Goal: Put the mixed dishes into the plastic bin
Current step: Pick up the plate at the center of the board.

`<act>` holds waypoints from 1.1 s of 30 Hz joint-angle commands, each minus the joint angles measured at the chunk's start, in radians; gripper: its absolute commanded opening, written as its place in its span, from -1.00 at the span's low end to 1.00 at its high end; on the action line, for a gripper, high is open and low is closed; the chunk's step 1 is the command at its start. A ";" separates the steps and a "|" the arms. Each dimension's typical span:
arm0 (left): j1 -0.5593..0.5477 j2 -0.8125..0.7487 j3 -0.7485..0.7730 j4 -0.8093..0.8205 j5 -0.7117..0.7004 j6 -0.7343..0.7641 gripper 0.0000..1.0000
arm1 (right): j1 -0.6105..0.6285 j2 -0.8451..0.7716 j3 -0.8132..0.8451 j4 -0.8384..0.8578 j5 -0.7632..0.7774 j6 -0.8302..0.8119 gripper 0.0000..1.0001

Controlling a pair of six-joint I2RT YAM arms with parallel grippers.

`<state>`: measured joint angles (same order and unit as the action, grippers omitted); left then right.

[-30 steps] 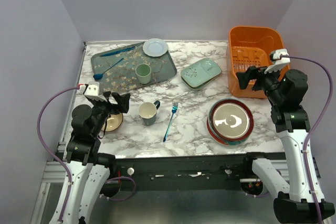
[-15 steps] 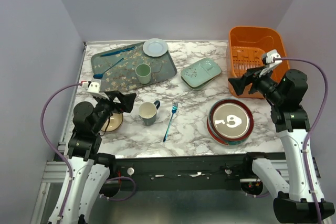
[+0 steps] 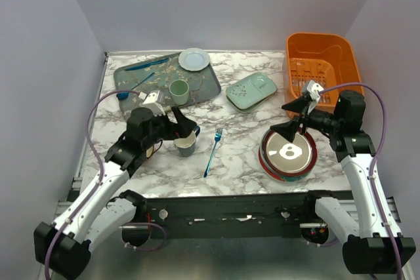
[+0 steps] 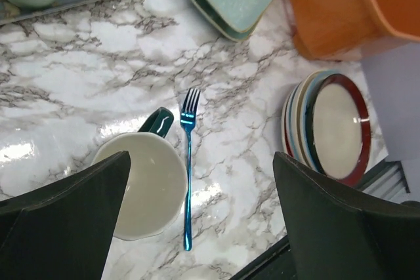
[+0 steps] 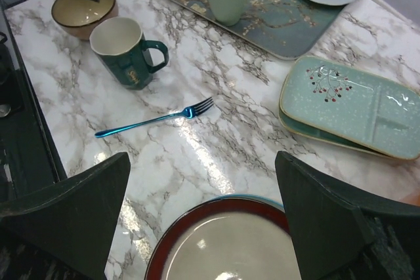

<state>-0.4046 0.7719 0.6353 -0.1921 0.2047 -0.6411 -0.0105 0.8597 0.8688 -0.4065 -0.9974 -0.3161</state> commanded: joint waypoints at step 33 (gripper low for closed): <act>-0.487 0.715 0.435 0.238 -0.060 -0.052 0.83 | 0.004 0.121 0.041 -0.216 0.197 -0.229 0.99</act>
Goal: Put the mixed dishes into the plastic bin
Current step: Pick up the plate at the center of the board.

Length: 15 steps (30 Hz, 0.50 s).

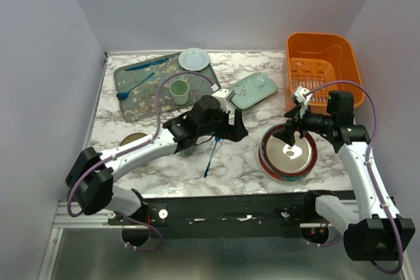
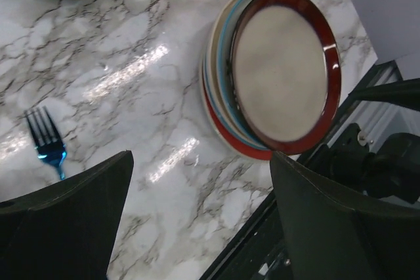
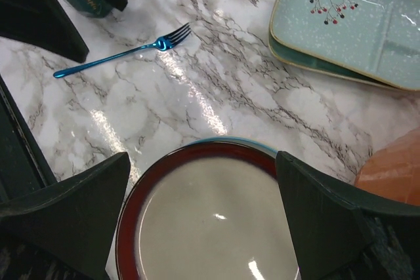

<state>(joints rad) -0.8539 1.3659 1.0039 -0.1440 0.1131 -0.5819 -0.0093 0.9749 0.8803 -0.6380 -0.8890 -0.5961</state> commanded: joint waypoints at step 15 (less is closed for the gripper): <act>-0.119 0.489 0.380 0.109 0.007 -0.104 0.32 | 0.000 0.024 0.034 0.041 0.225 0.133 0.99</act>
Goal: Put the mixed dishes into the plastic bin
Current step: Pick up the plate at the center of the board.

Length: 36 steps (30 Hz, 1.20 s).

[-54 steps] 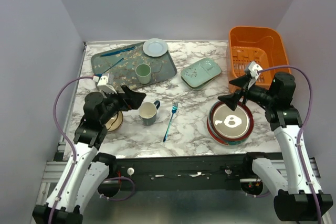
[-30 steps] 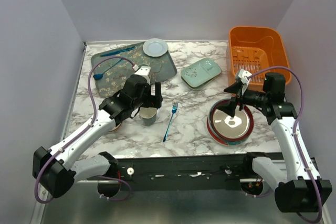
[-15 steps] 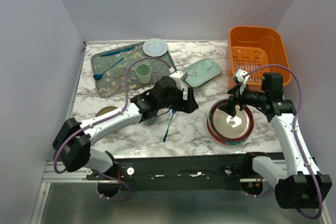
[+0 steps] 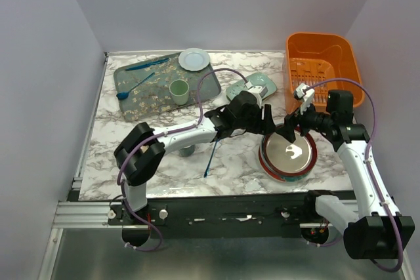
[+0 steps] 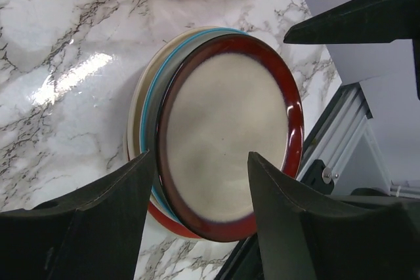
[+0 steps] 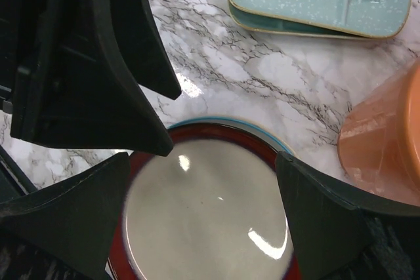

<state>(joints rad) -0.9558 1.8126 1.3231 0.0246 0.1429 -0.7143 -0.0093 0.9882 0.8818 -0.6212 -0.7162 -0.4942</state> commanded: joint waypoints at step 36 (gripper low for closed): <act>-0.058 0.177 0.206 -0.264 -0.075 0.128 -0.27 | -0.040 0.013 0.039 0.015 0.047 0.048 0.99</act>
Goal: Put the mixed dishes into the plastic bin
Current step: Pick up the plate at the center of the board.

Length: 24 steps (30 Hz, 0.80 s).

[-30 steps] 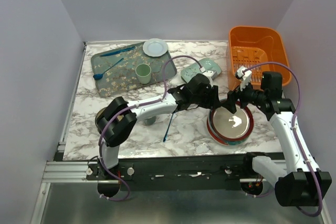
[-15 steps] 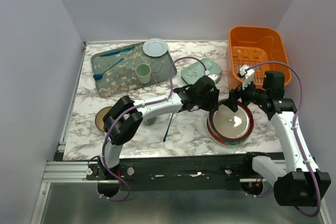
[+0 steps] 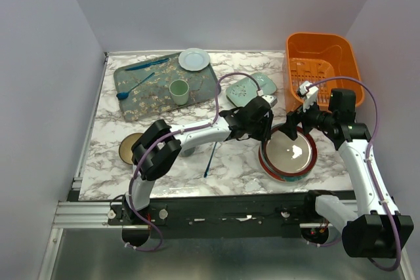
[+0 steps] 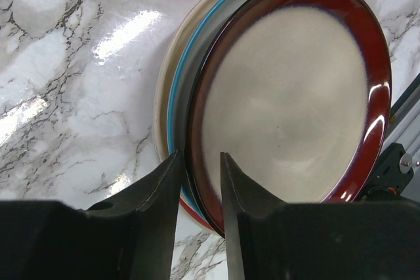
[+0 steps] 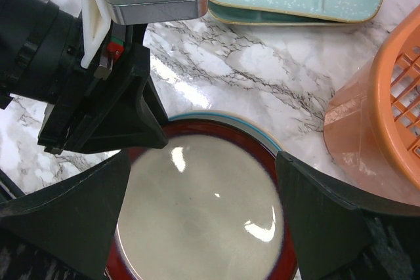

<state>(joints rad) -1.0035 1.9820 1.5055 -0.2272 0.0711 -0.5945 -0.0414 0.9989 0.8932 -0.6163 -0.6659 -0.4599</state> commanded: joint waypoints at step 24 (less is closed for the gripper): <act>-0.024 -0.043 -0.050 0.034 0.055 -0.013 -0.63 | -0.009 0.010 0.030 0.003 -0.008 0.015 0.99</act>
<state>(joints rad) -1.0153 1.9770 1.4853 -0.2234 0.0834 -0.5941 -0.0414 1.0039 0.8932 -0.6163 -0.6662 -0.4591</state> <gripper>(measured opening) 0.185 0.996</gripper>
